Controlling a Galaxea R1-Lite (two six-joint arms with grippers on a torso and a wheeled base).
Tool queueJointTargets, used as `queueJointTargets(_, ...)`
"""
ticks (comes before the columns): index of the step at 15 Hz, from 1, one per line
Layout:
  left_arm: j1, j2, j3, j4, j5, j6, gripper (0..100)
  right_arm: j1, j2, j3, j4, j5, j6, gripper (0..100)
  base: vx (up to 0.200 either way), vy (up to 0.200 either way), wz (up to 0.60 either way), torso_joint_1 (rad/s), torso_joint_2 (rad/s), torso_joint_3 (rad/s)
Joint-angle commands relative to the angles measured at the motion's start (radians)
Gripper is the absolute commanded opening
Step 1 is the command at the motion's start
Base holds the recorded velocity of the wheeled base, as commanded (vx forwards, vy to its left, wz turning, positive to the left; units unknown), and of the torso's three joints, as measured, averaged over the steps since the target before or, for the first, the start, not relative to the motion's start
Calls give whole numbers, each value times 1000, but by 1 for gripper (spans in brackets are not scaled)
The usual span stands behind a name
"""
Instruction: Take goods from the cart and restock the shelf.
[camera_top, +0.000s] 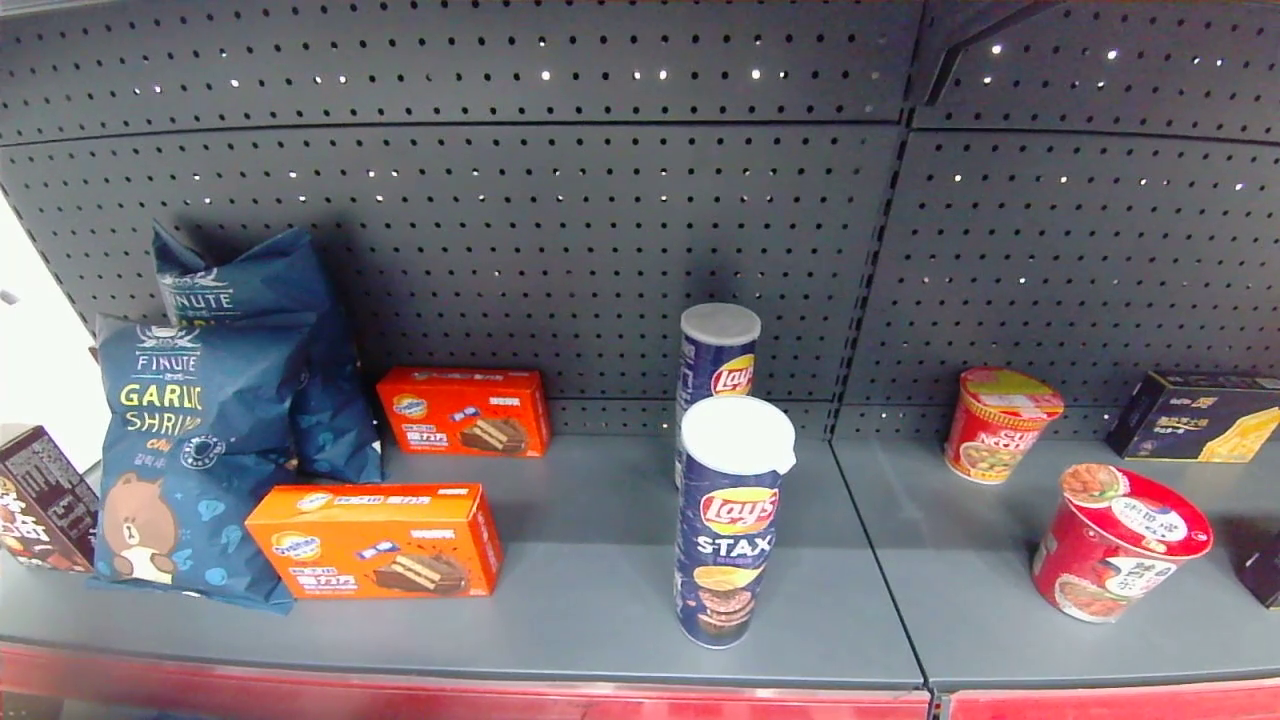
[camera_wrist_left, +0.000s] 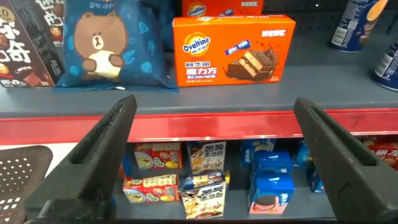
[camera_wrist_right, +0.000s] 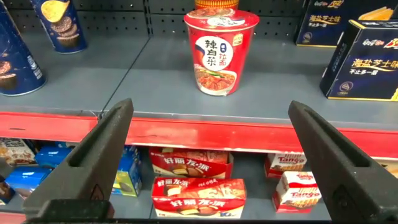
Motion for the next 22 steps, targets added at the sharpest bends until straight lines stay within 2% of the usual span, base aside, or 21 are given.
queueJointTargets(1, 0, 0, 0, 0, 0, -1, 100, 0, 2, 0, -2, 0, 0, 100, 0, 0, 0, 0, 0, 0)
queueJointTargets(3, 2, 0, 1, 0, 1, 5, 100, 0, 2, 0, 0, 0, 0, 100, 0, 0, 0, 0, 0, 0)
queueJointTargets(4, 2, 0, 1, 0, 3, 25, 100, 0, 2, 0, 0, 1, 0, 100, 0, 0, 0, 0, 0, 0)
queueJointTargets(5, 2, 0, 1, 0, 1, 31, 100, 0, 2, 0, 0, 1, 0, 100, 0, 0, 0, 0, 0, 0)
queueJointTargets(7, 2, 0, 1, 0, 17, 31, 100, 0, 2, 0, 0, 0, 0, 100, 0, -100, 0, 1, 1, 1)
queueJointTargets(10, 2, 0, 1, -5, 10, -1, 100, 0, 2, 0, 0, 0, -2, 100, 0, 0, 0, 0, 0, 0)
queueJointTargets(22, 0, 0, 1, -5, 12, -3, 100, 0, 2, 0, 1, 9, 4, 100, 0, 0, 0, 0, 0, 0)
